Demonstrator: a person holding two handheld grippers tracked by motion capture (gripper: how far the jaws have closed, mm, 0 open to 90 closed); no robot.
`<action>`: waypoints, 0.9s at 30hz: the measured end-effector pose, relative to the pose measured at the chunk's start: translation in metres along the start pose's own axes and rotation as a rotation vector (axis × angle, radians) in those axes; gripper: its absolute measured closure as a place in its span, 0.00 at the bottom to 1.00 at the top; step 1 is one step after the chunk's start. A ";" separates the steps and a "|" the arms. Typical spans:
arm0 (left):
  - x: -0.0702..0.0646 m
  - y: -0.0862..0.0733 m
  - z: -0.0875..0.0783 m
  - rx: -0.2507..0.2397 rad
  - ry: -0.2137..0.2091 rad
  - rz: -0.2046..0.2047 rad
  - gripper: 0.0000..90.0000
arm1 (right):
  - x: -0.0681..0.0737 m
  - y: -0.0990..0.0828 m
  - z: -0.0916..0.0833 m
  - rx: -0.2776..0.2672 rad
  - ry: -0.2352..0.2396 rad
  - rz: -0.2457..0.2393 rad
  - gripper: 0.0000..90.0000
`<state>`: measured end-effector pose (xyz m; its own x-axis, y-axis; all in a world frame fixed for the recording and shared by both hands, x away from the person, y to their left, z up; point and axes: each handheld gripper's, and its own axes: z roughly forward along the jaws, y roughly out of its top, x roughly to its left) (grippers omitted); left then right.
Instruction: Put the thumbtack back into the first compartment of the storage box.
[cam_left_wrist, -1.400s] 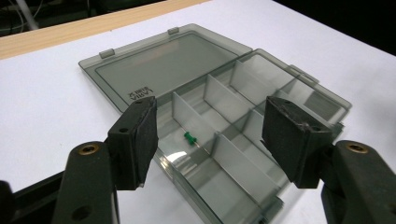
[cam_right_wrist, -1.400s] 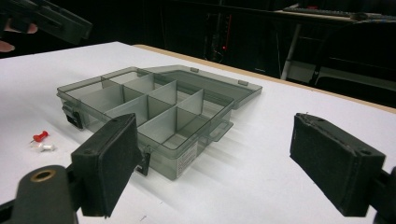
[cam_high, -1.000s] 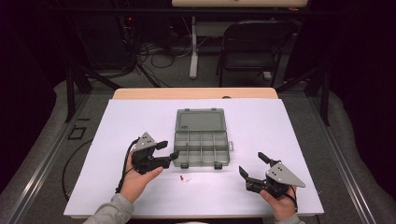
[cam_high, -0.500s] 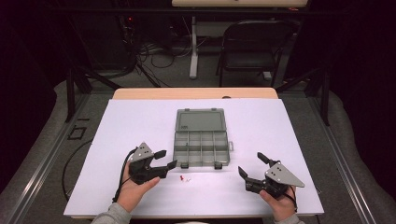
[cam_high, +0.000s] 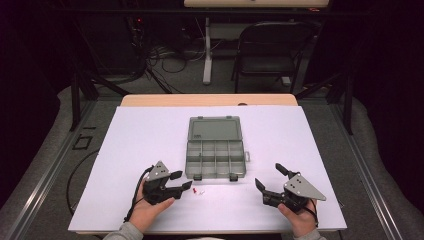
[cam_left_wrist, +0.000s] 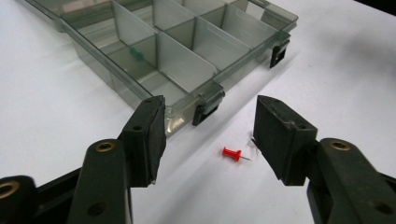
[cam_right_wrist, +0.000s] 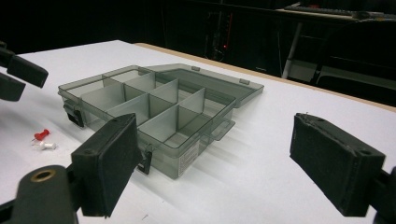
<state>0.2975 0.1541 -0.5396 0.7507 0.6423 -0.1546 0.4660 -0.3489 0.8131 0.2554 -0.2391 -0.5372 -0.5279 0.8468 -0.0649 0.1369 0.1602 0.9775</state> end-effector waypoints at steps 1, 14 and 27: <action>-0.001 -0.001 0.002 0.010 -0.006 0.002 0.51 | 0.000 0.000 0.000 0.000 0.000 0.000 0.17; -0.013 -0.007 0.019 0.084 -0.036 0.024 0.61 | 0.000 0.000 0.000 0.000 0.001 0.000 0.17; -0.013 -0.009 0.029 0.126 -0.028 0.084 0.63 | 0.000 0.000 -0.001 0.000 0.002 -0.005 0.17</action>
<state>0.2976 0.1288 -0.5612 0.8016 0.5884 -0.1059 0.4545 -0.4847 0.7474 0.2551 -0.2398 -0.5367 -0.5300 0.8451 -0.0697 0.1343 0.1648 0.9771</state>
